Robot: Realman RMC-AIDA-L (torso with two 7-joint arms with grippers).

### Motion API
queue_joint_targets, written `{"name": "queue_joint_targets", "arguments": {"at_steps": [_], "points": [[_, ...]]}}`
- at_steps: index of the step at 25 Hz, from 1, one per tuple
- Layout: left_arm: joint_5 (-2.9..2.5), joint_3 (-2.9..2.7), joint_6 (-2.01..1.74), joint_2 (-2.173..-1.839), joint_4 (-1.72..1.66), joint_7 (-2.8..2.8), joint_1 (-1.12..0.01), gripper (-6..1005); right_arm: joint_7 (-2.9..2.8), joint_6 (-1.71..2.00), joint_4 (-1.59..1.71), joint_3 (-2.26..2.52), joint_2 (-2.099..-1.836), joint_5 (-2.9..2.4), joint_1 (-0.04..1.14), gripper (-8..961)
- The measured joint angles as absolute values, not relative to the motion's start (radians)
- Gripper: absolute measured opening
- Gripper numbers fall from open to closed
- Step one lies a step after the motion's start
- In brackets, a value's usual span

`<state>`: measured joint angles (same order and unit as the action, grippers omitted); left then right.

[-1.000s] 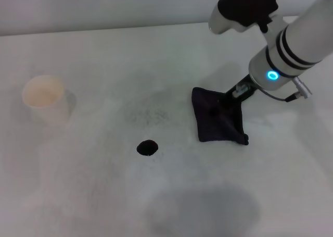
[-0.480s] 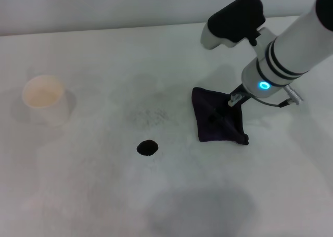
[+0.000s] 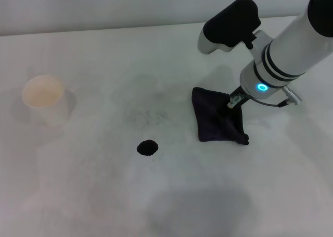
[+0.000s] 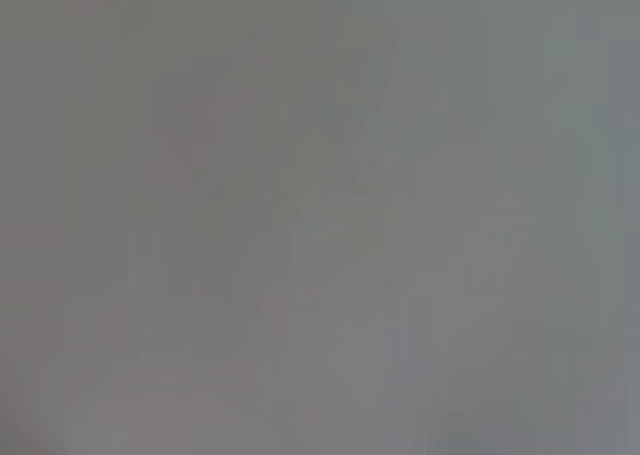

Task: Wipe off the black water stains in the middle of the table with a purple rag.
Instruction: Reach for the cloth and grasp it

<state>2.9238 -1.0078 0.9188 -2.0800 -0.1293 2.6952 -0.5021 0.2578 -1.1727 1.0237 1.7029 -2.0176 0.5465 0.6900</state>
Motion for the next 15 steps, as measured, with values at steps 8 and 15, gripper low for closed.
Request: {"name": "queue_joint_targets", "arguments": {"at_steps": [8, 15], "points": [[2.926, -1.008, 0.919, -2.080, -0.133, 2.696, -0.502, 883, 0.258, -1.175, 0.989, 1.701, -2.017, 0.547, 0.702, 304], [2.926, -1.008, 0.919, -2.080, -0.136, 2.697, -0.505, 883, 0.251, -1.163, 0.965, 1.688, -2.019, 0.553, 0.704, 257]]}}
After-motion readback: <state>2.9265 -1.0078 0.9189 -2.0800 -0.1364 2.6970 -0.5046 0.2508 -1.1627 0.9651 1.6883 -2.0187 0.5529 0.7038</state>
